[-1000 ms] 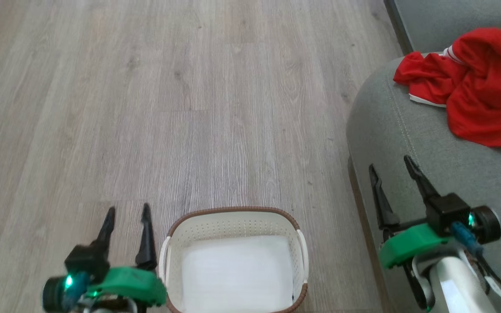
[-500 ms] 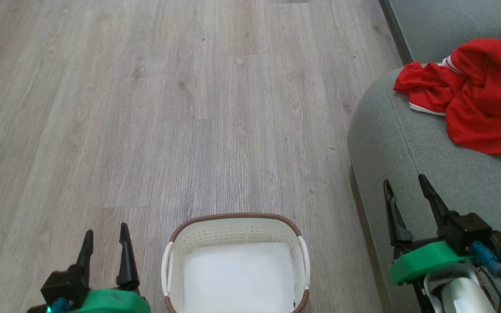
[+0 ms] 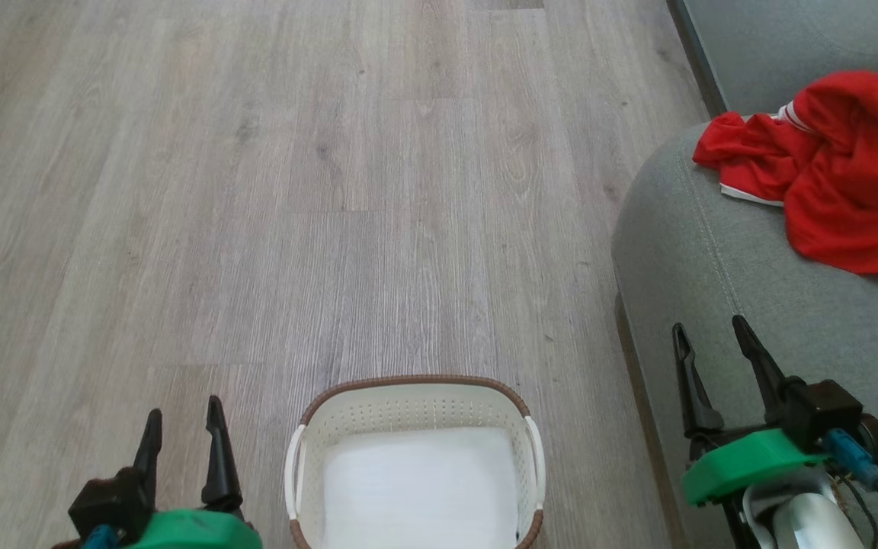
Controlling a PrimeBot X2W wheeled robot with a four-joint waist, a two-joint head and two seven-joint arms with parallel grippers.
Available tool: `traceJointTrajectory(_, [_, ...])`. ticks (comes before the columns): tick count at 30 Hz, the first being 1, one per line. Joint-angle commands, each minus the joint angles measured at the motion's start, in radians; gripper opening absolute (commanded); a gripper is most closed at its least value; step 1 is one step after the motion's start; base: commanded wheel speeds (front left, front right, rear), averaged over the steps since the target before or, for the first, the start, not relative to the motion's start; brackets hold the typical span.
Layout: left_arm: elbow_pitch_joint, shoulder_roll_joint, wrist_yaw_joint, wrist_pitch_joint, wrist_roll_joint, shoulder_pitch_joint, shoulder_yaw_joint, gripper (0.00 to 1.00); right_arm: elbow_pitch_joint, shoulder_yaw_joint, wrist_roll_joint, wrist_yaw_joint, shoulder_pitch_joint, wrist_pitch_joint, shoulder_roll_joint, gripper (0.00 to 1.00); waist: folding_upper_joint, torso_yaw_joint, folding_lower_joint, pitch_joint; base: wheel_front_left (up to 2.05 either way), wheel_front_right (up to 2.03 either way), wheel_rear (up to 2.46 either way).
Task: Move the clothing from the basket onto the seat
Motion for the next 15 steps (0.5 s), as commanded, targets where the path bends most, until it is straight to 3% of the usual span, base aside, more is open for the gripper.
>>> traceJointTrajectory(1, [-0.024, -0.003, -0.004, -0.013, 0.014, -0.039, 0.042, 1.00, -0.026, 0.024, 0.008, 0.007, -0.032, -0.009, 0.002, 1.00, 0.0000, 0.001, 0.0001, 0.000, 0.00, 0.00, 0.00])
traceJointTrajectory(15, [0.000, -0.017, -0.017, -0.013, 0.032, -0.042, 0.063, 1.00, -0.010, 0.026, 0.013, 0.007, -0.033, -0.009, 0.002, 1.00, 0.0000, 0.007, 0.0001, -0.001, 0.00, 0.00, 0.00])
